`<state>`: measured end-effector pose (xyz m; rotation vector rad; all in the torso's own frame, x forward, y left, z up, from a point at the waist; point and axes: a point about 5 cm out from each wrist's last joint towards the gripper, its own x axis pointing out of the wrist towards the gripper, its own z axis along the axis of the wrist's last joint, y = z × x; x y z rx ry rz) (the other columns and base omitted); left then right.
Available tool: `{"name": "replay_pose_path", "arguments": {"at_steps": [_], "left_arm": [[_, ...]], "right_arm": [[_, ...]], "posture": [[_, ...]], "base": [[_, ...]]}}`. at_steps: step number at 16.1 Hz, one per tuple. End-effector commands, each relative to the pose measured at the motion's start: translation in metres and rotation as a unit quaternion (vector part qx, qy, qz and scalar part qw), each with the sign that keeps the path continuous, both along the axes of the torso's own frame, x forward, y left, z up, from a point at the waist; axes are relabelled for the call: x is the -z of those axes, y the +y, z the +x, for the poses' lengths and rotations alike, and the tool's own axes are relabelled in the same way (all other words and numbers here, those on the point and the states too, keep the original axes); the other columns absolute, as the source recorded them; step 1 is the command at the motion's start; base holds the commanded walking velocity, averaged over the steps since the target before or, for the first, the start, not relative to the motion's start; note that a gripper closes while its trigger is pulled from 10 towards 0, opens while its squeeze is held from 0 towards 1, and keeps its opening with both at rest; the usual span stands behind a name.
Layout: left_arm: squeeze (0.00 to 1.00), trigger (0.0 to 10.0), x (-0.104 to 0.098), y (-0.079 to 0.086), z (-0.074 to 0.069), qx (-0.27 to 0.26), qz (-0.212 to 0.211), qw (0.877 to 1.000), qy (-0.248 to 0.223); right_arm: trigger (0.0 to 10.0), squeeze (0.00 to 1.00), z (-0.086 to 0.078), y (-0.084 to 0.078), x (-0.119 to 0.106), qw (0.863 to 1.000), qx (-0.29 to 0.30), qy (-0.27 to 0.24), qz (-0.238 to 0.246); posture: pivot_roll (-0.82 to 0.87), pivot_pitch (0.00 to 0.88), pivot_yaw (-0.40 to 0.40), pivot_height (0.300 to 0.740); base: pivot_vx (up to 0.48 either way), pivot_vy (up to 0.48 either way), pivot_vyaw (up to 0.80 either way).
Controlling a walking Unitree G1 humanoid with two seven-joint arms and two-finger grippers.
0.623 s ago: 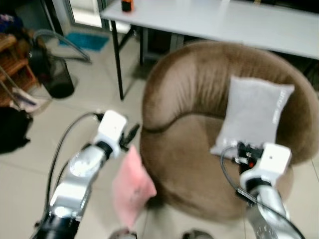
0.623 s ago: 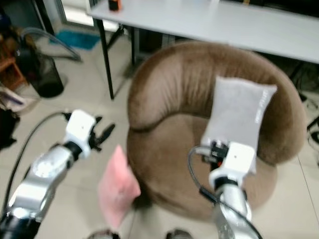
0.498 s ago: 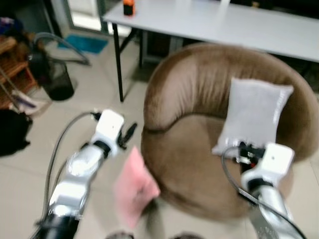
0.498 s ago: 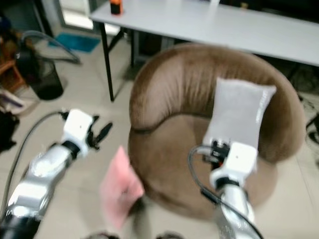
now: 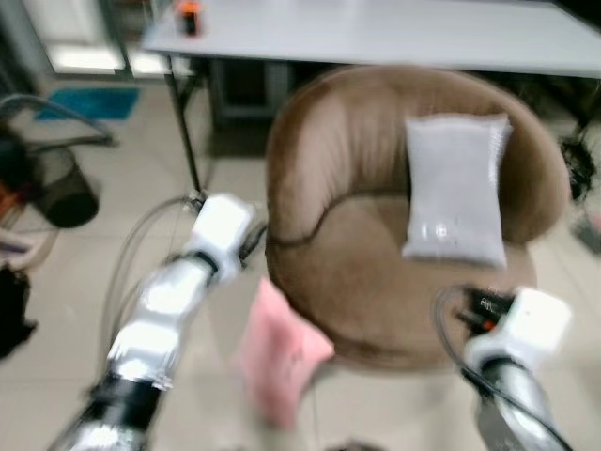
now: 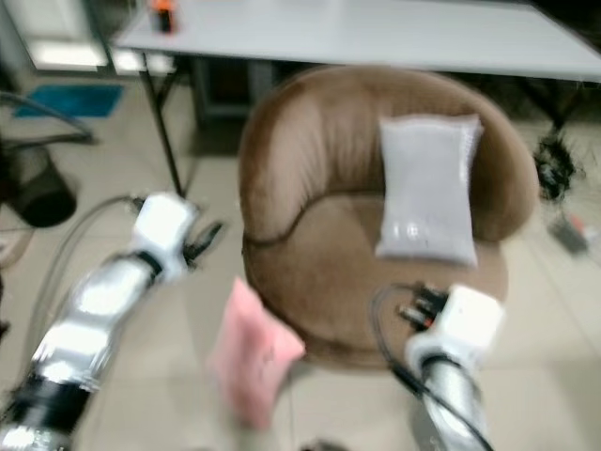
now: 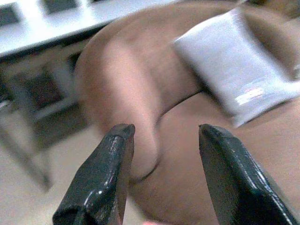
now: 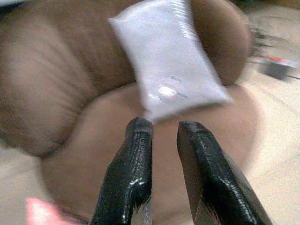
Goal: Move the pillow to the sofa from floor
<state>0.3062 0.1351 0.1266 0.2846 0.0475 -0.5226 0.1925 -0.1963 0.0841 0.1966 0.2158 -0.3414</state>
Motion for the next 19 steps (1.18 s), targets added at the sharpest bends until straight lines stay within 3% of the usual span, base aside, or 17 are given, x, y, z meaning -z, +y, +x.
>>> {"name": "replay_pose_path", "arguments": {"at_steps": [1, 7, 11, 16, 17, 19], "left_arm": [[0.00, 10.0, 0.001, 0.009, 0.000, -0.007, 0.011, 1.000, -0.002], [0.00, 10.0, 0.010, -0.001, 0.000, 0.018, -0.002, 0.999, 0.030], [0.00, 10.0, 0.021, 0.001, 0.002, 0.004, -0.012, 0.998, 0.055], [0.00, 10.0, 0.038, 0.012, -0.013, -0.041, -0.013, 0.996, 0.078], [0.00, 10.0, 0.040, 0.018, -0.020, -0.055, -0.010, 0.995, 0.081], [0.00, 10.0, 0.039, 0.023, -0.026, -0.071, -0.013, 0.994, 0.082]], "right_arm": [[10.0, 0.00, -0.002, 0.003, -0.003, 1.000, 0.002, -0.006, 0.004], [10.0, 0.00, -0.010, 0.003, 0.004, 0.999, 0.049, -0.005, 0.008], [10.0, 0.00, -0.008, 0.010, 0.005, 0.999, 0.021, -0.004, -0.048], [10.0, 0.00, 0.025, 0.003, 0.007, 0.987, -0.080, -0.030, -0.137], [10.0, 0.00, 0.041, 0.001, 0.005, 0.977, -0.121, -0.042, -0.171], [10.0, 0.00, 0.052, -0.001, 0.003, 0.968, -0.150, -0.051, -0.194]], "posture": [[0.00, 0.037, -0.001, 0.740], [-0.01, 0.038, 0.090, 0.740], [-0.02, 0.026, 0.090, 0.740], [0.02, 0.026, 0.046, 0.740], [0.02, 0.027, 0.039, 0.740], [0.03, 0.028, 0.018, 0.740]], "base": [[0.000, 0.435, -0.80], [0.000, 0.436, -0.80], [0.000, 0.438, -0.80], [0.000, 0.436, -0.80], [0.000, 0.435, -0.80], [0.000, 0.441, -0.40]]}}
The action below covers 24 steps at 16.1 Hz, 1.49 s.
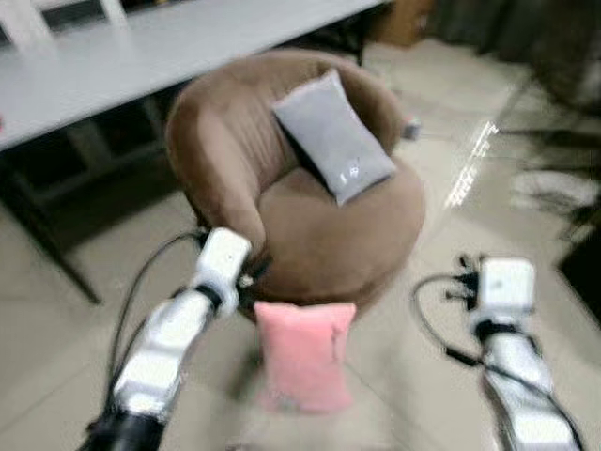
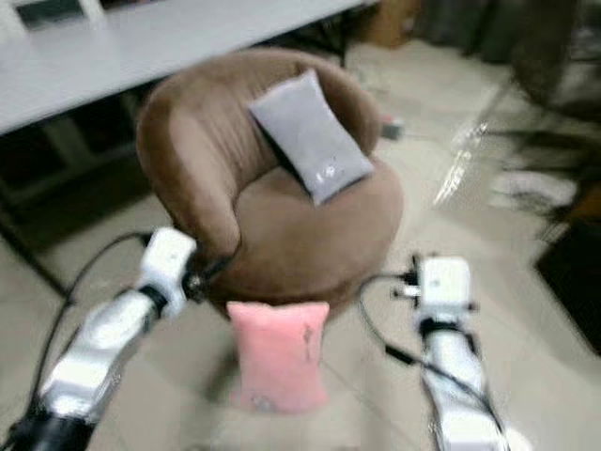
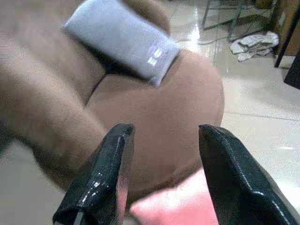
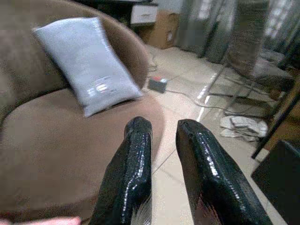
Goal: Move the pillow to the sofa from floor
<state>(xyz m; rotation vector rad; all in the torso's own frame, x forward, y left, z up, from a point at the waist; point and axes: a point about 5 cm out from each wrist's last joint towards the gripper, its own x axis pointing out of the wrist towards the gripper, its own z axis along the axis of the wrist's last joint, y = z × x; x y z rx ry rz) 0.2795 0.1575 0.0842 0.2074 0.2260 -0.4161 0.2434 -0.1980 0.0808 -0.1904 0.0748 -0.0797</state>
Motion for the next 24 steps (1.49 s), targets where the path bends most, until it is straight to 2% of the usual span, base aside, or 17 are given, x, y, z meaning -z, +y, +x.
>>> {"name": "replay_pose_path", "arguments": {"at_steps": [1, 4, 10, 17, 20, 24], "left_arm": [[0.00, 10.0, -0.003, 0.001, -0.001, -0.009, 0.002, 1.000, -0.004], [0.00, 10.0, -0.005, 0.002, -0.007, -0.016, 0.006, 1.000, -0.006], [0.00, 10.0, -0.005, 0.001, -0.003, -0.016, 0.013, 1.000, -0.006], [0.00, 10.0, -0.010, -0.003, 0.009, -0.013, 0.008, 1.000, -0.022], [0.00, 10.0, -0.018, -0.005, 0.010, -0.011, -0.018, 0.999, -0.046], [0.00, 10.0, -0.023, -0.007, 0.016, 0.002, -0.014, 0.998, -0.065]], "right_arm": [[10.0, 0.00, 0.005, 0.000, -0.001, 1.000, -0.014, -0.004, -0.010], [10.0, 0.00, 0.016, 0.002, -0.006, 0.999, -0.025, -0.026, 0.006], [10.0, 0.00, 0.005, 0.005, 0.006, 0.999, -0.009, -0.023, 0.033], [10.0, 0.00, 0.008, 0.001, 0.003, 0.999, -0.002, -0.033, 0.034], [10.0, 0.00, 0.012, 0.002, 0.005, 0.998, -0.015, -0.030, 0.054], [10.0, 0.00, 0.014, 0.004, 0.007, 0.997, -0.008, -0.023, 0.068]], "posture": [[0.03, 0.028, 0.018, 0.740], [0.05, 0.031, -0.008, 0.740], [0.04, 0.037, 0.001, 0.740], [0.04, 0.026, -0.004, 0.740], [0.04, 0.026, -0.009, 0.740], [0.05, 0.031, -0.015, 0.740]], "base": [[0.000, 0.435, 0.00], [0.000, 0.434, -0.53], [0.000, 0.433, -0.80], [0.000, 0.434, -0.80], [0.000, 0.000, -0.27], [0.165, 0.000, -0.15]]}}
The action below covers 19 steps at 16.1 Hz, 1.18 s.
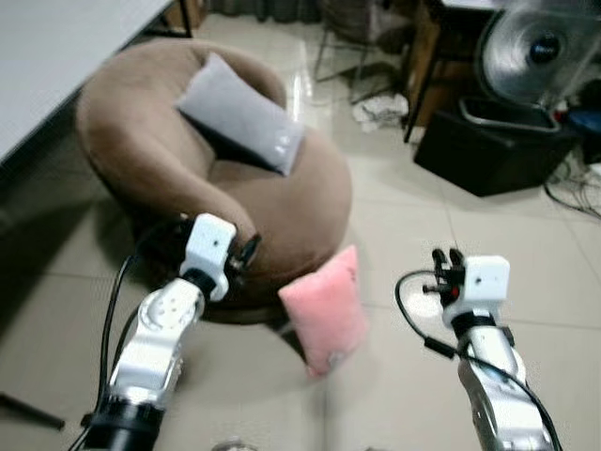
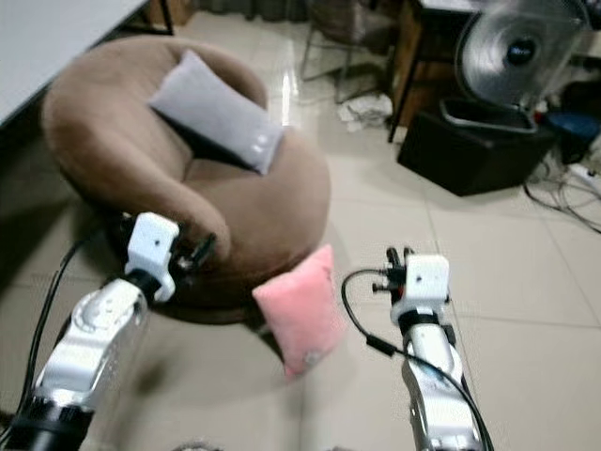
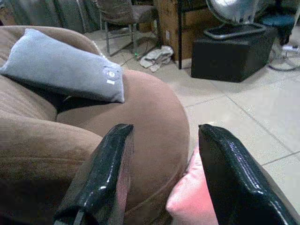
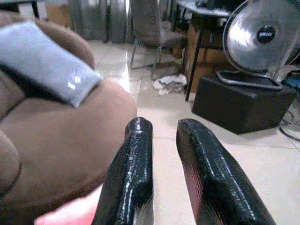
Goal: Move the pillow to the sofa from floor
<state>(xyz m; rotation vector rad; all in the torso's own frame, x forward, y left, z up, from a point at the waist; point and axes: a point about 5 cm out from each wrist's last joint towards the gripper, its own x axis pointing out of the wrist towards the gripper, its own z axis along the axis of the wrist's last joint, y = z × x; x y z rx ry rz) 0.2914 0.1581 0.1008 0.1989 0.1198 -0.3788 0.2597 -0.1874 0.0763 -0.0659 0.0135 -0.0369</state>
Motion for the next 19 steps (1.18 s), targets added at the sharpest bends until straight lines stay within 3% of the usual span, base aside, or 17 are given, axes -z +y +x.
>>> {"name": "replay_pose_path", "arguments": {"at_steps": [1, 3, 14, 19], "left_arm": [[0.00, 10.0, -0.006, -0.008, 0.005, 0.016, 0.002, 1.000, -0.014], [0.00, 10.0, -0.006, -0.010, 0.007, 0.019, -0.002, 1.000, -0.018], [0.00, 10.0, -0.004, -0.010, 0.013, 0.024, 0.004, 1.000, -0.020], [0.00, 10.0, 0.008, -0.007, -0.001, 0.063, -0.020, 0.998, -0.010]], "right_arm": [[10.0, 0.00, -0.003, -0.007, 0.002, 1.000, 0.012, 0.008, 0.007], [10.0, 0.00, -0.006, -0.007, 0.005, 1.000, 0.011, 0.009, 0.007], [10.0, 0.00, -0.009, -0.006, 0.007, 1.000, -0.003, 0.015, 0.000], [10.0, 0.00, -0.021, 0.005, 0.014, 0.999, -0.023, 0.038, 0.021]], "posture": [[0.05, 0.031, -0.015, 0.740], [0.05, 0.029, -0.014, 0.740], [0.04, 0.015, -0.013, 0.740], [0.04, 0.010, -0.023, 0.730]], "base": [[0.412, 0.000, -0.80], [0.439, 0.000, -0.80], [0.444, 0.000, 0.00], [0.000, 0.000, 0.00]]}}
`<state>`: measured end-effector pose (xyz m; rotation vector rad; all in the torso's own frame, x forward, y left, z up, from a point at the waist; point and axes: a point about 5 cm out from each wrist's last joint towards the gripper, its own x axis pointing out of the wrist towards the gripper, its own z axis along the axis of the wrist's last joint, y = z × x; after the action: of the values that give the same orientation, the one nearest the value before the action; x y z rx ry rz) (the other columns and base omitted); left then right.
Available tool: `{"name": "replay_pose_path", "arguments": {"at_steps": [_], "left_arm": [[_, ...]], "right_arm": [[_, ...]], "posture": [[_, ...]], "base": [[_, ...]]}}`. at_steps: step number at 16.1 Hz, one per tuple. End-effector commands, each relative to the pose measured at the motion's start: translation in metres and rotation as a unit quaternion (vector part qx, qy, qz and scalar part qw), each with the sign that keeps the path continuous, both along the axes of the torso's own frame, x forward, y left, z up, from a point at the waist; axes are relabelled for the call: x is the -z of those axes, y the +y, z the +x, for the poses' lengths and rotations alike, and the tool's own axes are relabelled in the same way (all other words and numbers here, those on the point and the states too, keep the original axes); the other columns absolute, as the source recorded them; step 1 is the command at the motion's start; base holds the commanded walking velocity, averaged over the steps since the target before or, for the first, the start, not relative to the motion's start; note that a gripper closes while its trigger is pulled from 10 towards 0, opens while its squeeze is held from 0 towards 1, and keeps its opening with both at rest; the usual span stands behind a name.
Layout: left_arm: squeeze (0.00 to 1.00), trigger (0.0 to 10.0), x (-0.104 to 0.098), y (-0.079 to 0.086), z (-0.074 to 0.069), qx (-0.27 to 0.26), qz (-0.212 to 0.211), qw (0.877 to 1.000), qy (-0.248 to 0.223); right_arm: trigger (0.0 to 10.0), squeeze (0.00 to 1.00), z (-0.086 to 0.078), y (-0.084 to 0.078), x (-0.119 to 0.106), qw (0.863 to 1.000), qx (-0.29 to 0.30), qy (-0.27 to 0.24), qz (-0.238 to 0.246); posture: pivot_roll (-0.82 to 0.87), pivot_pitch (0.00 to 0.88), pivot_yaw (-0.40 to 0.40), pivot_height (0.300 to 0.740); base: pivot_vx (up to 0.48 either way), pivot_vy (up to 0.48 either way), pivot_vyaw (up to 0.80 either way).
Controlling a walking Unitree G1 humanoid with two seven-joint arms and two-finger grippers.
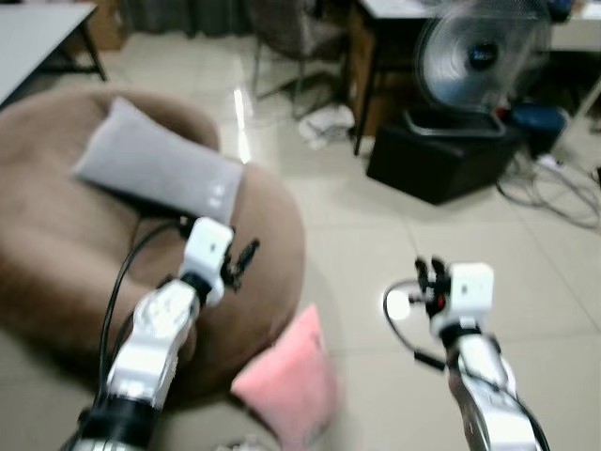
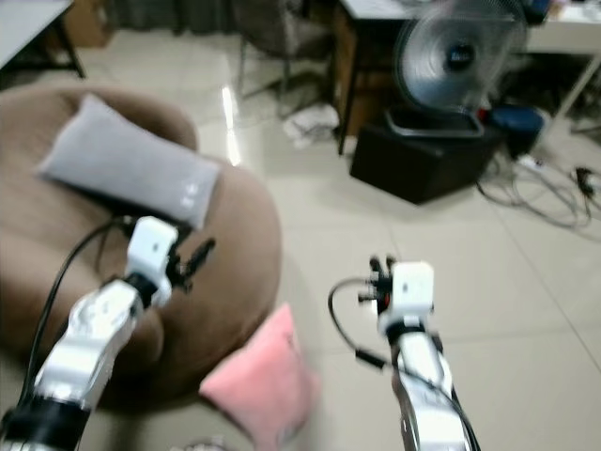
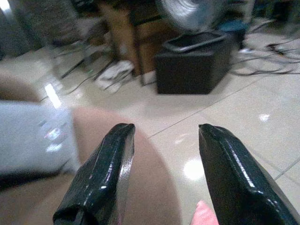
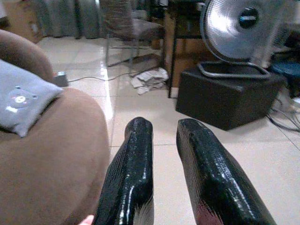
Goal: Move the pillow to the sofa from floor
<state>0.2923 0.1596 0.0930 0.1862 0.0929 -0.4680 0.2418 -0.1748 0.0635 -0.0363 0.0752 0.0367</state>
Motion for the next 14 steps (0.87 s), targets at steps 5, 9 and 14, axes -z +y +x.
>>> {"name": "replay_pose_path", "arguments": {"at_steps": [5, 9, 14], "left_arm": [[0.00, 10.0, 0.006, -0.011, -0.008, 0.045, -0.015, 0.999, 0.007], [0.00, 10.0, 0.012, -0.016, -0.013, 0.072, -0.007, 0.997, 0.017], [0.00, 10.0, 0.014, -0.017, -0.012, 0.082, 0.002, 0.996, 0.020]], "right_arm": [[10.0, 0.00, -0.016, -0.001, 0.010, 1.000, 0.005, 0.025, 0.014], [10.0, 0.00, -0.018, -0.003, 0.012, 0.999, 0.006, 0.032, 0.011], [10.0, 0.00, -0.019, -0.002, 0.012, 0.999, 0.002, 0.036, 0.012]], "posture": [[0.03, 0.025, -0.020, 0.685], [0.03, 0.030, -0.020, 0.655], [0.03, 0.032, -0.027, 0.615]], "base": [[0.000, 0.000, 0.00], [0.000, 0.000, 0.00], [0.000, 0.000, 0.00]]}}
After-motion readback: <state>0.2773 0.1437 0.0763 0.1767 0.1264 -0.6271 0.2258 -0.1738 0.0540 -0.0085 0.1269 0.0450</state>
